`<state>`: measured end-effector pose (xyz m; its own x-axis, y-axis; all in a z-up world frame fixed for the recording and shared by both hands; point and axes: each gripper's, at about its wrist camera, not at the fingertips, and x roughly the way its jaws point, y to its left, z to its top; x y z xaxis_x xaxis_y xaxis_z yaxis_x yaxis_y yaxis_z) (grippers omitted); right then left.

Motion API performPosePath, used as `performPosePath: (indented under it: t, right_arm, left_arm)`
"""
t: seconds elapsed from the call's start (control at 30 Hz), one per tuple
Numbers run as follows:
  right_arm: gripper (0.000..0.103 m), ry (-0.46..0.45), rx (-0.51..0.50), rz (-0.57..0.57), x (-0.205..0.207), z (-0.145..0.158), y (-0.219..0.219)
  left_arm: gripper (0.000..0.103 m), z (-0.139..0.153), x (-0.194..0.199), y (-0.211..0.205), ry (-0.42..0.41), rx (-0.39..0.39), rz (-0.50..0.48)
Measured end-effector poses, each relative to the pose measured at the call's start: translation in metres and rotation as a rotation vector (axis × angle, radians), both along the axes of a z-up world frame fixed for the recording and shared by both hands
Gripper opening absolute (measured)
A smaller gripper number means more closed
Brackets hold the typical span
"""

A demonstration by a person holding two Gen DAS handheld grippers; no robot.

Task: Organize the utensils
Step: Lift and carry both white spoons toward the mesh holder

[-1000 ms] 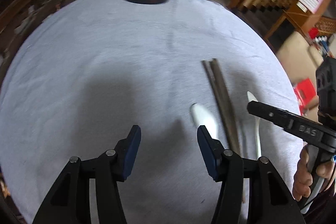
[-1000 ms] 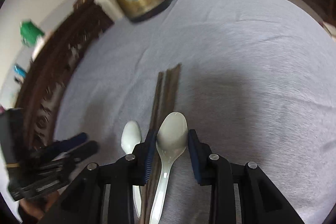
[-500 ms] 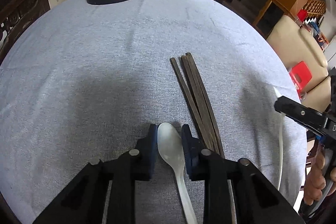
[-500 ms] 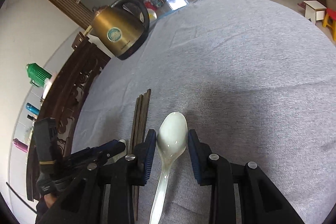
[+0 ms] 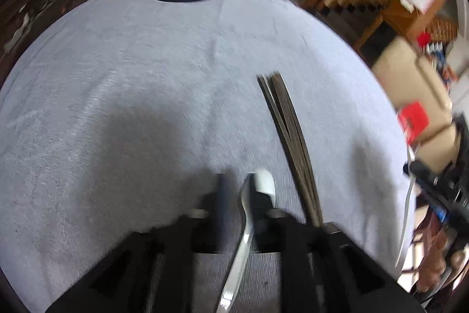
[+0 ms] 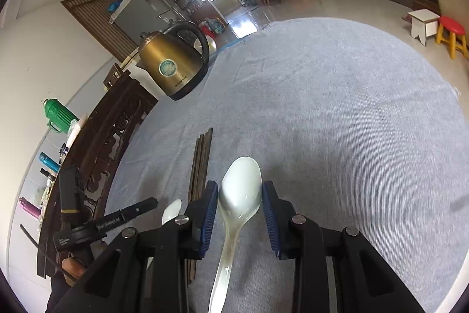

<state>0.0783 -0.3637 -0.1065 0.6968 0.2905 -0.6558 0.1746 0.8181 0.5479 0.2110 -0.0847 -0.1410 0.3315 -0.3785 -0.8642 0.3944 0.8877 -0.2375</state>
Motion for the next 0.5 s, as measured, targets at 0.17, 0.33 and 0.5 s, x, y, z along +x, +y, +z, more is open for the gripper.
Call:
performPosePath:
  t: [0.17, 0.33, 0.5]
  right_arm:
    - [0.033, 0.036, 0.022, -0.001, 0.001, -0.014, 0.001]
    - [0.033, 0.035, 0.015, 0.001, -0.001, -0.015, 0.001]
    - [0.033, 0.002, 0.015, -0.021, -0.010, -0.001, -0.005]
  left_arm:
    - [0.056, -0.010, -0.010, -0.029, -0.056, 0.148, -0.097]
    - [0.031, -0.009, -0.008, -0.038, -0.124, 0.174, -0.142]
    - [0.031, -0.005, -0.002, -0.019, -0.104, 0.133, -0.082]
